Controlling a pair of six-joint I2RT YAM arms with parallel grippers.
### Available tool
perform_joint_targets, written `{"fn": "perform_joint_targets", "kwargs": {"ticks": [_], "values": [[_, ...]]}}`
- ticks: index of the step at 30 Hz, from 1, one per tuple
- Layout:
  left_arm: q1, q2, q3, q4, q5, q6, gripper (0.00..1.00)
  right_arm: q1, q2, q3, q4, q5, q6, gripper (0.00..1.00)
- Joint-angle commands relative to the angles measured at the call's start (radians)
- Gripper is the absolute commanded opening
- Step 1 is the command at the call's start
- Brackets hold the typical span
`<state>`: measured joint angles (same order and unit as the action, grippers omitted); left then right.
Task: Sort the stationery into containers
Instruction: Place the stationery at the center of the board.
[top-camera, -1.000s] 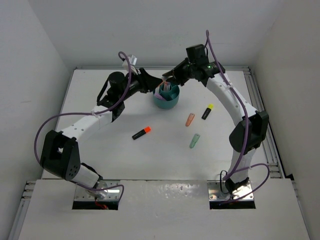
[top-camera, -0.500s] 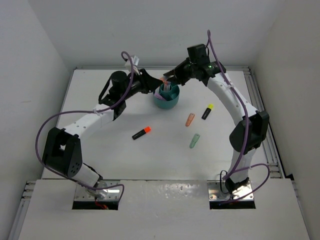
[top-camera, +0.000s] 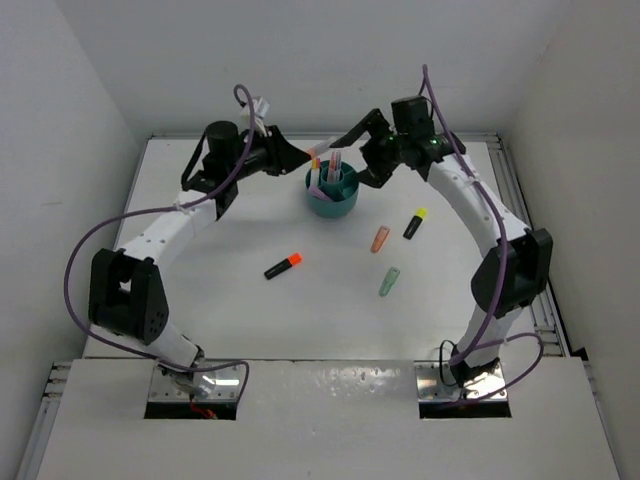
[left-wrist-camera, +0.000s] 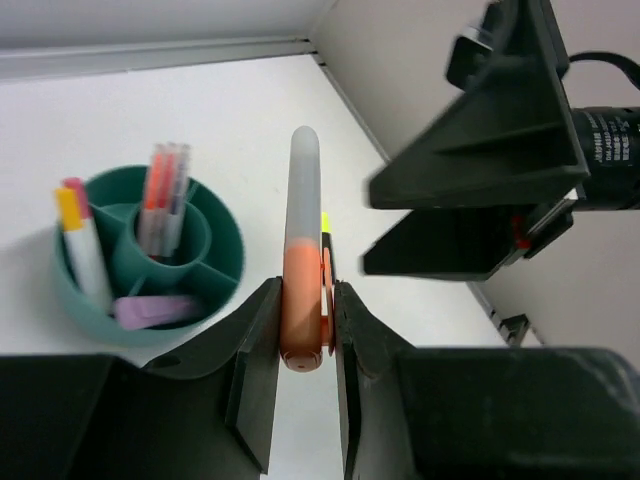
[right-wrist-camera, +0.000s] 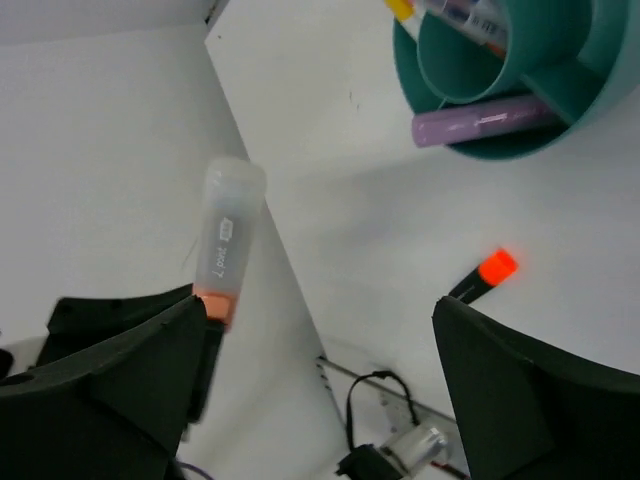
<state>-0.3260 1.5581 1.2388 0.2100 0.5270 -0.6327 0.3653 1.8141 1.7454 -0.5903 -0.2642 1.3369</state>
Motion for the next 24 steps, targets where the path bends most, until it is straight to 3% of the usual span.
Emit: {"fn": "perform_joint_targets", "kwargs": {"ticks": [1,2,3,5,6,7,8,10,11,13,15,24], "values": [[0.092,0.034,0.146,-0.195,0.273,0.250,0.00,-0.110,-0.123,-0.097,0.055,-0.066,-0.190,0.94],[0.108,0.034,0.180,-0.278,0.319,0.251,0.00,-0.111,-0.140,-0.124,0.052,-0.069,-0.218,0.94],[0.122,0.071,0.217,-0.349,0.362,0.375,0.00,-0.153,-0.156,-0.150,0.052,-0.075,-0.241,0.94],[0.149,0.124,0.373,-0.641,0.415,0.526,0.00,-0.189,-0.199,-0.216,0.049,-0.081,-0.310,0.93],[0.154,0.188,0.436,-0.732,0.422,0.683,0.00,-0.218,-0.212,-0.254,0.049,-0.084,-0.330,0.92],[0.165,0.226,0.553,-0.914,0.426,0.753,0.00,-0.229,-0.235,-0.274,0.052,-0.090,-0.370,0.91],[0.166,0.291,0.614,-1.002,0.423,0.889,0.00,-0.250,-0.246,-0.291,0.061,-0.099,-0.395,0.89],[0.165,0.359,0.721,-1.207,0.403,1.000,0.00,-0.264,-0.260,-0.325,0.067,-0.104,-0.445,0.86],[0.160,0.393,0.831,-1.271,0.377,1.104,0.00,-0.269,-0.269,-0.333,0.064,-0.104,-0.461,0.84],[0.147,0.482,0.918,-1.392,0.343,1.171,0.00,-0.279,-0.277,-0.351,0.066,-0.099,-0.485,0.82],[0.133,0.523,0.973,-1.405,0.291,1.197,0.00,-0.284,-0.280,-0.360,0.069,-0.087,-0.499,0.80],[0.021,0.530,0.962,-1.302,0.116,1.191,0.00,-0.287,-0.262,-0.353,0.067,-0.073,-0.524,0.78]]}}
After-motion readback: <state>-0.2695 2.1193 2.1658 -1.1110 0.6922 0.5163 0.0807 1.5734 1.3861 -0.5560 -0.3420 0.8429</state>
